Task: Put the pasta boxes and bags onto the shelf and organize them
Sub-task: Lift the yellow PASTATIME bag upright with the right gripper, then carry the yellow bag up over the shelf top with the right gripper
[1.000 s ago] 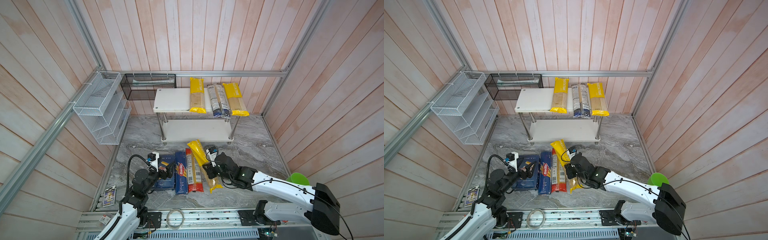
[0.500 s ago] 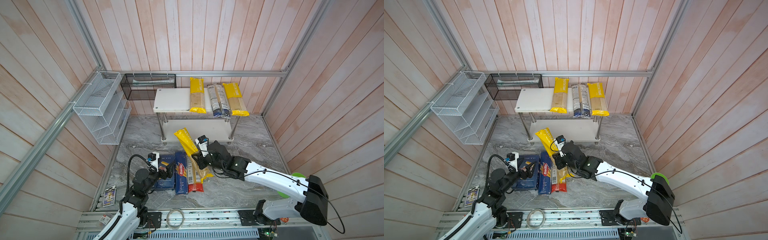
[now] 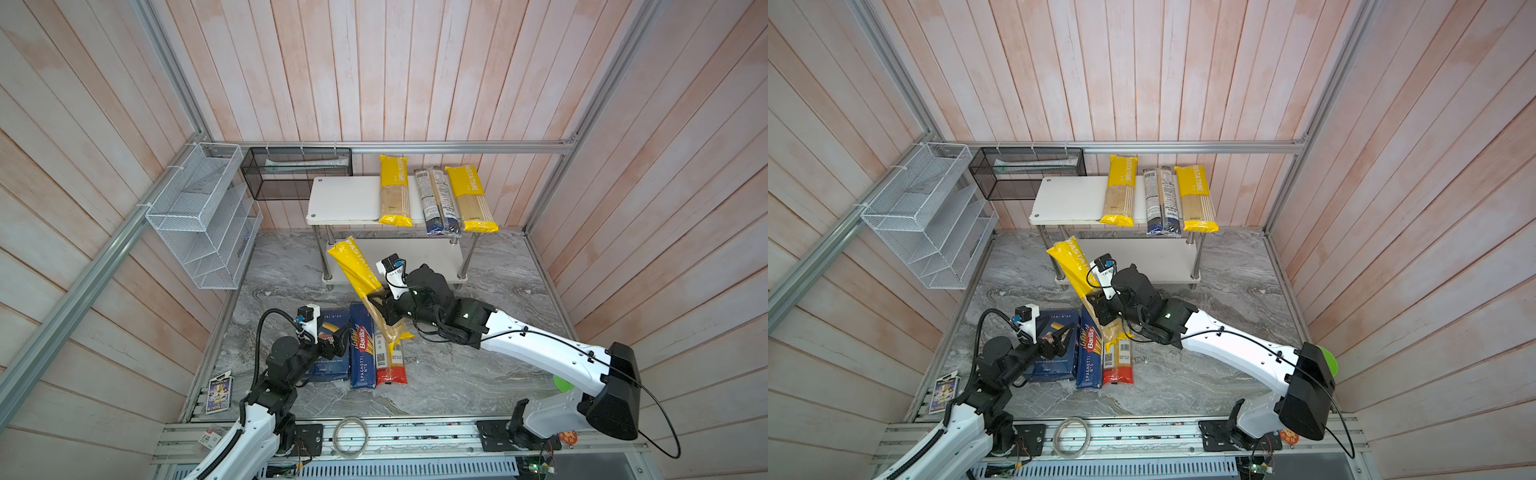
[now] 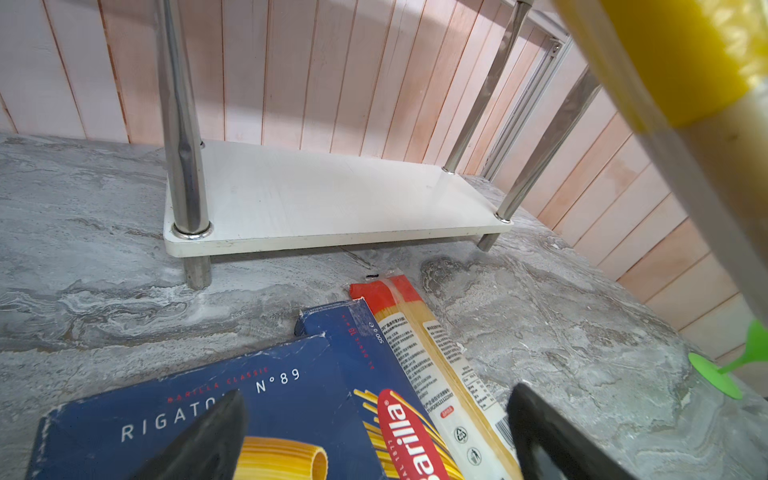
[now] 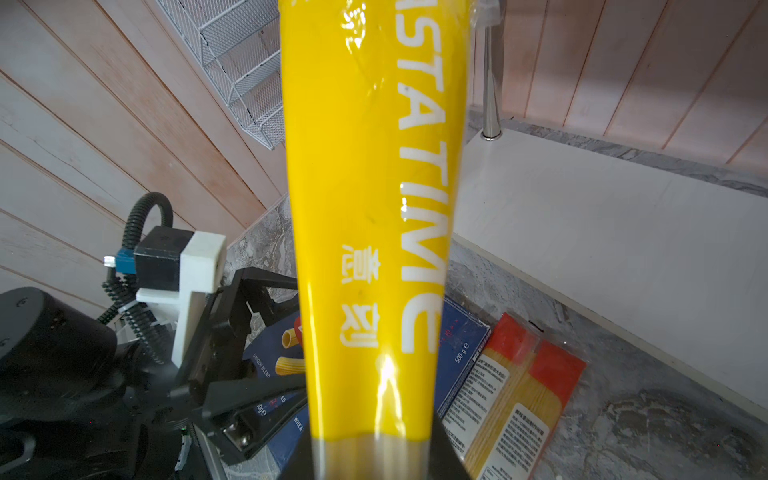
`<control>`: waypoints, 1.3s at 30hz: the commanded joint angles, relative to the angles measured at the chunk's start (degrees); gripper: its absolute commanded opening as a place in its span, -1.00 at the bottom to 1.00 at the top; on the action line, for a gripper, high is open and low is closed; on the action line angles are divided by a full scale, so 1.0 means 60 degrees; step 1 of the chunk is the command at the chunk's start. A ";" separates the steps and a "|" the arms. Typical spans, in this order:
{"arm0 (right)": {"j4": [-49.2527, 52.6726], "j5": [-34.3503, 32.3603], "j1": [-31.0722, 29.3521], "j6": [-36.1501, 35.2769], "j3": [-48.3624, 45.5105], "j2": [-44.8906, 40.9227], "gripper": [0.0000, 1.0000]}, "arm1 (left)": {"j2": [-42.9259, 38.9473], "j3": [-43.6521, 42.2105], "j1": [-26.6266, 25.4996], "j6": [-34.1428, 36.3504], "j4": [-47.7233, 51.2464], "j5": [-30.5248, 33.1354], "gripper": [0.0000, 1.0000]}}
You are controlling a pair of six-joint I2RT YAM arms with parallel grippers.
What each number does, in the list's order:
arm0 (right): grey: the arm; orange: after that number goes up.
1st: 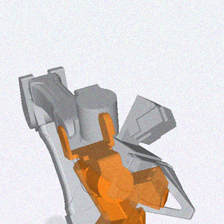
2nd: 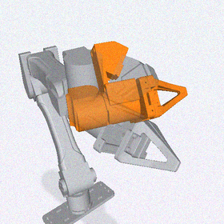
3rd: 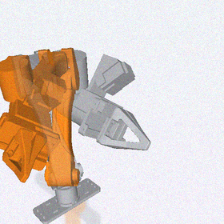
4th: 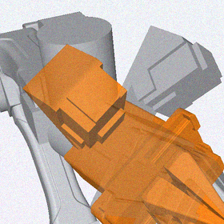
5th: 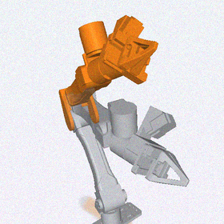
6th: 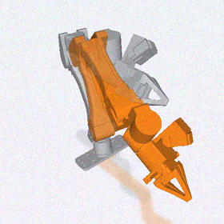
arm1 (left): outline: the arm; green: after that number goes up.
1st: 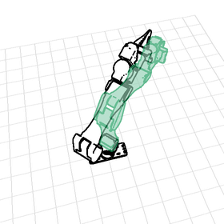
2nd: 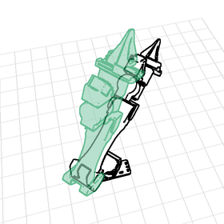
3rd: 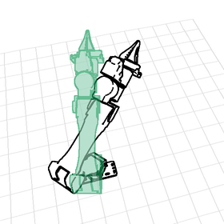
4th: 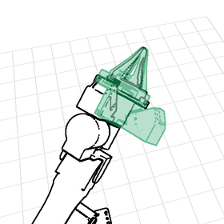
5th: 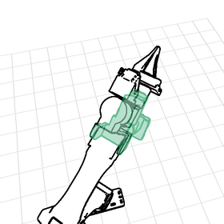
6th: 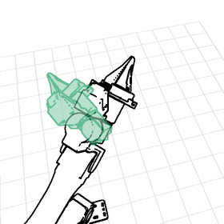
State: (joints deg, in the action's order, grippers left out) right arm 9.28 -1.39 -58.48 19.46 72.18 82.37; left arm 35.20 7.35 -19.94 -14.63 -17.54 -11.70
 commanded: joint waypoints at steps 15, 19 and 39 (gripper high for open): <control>-0.0285 -0.0400 -0.0035 -0.0391 0.3103 0.1182 -0.75 | 0.0202 0.0008 -0.0030 0.0076 -0.0155 -0.0207 0.99; 0.0041 -0.0642 0.0027 -0.0482 0.3951 0.1632 -0.75 | 0.0134 -0.0018 -0.0030 0.0073 -0.0138 -0.0205 0.99; 0.0761 0.0455 0.1096 -0.0439 0.8505 0.4492 -0.75 | 0.0308 0.0044 -0.0027 0.0095 -0.0171 -0.0250 0.99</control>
State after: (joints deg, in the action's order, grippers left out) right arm 19.81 -0.86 -51.70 17.72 117.16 109.69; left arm 37.34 7.35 -19.94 -14.61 -17.63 -12.27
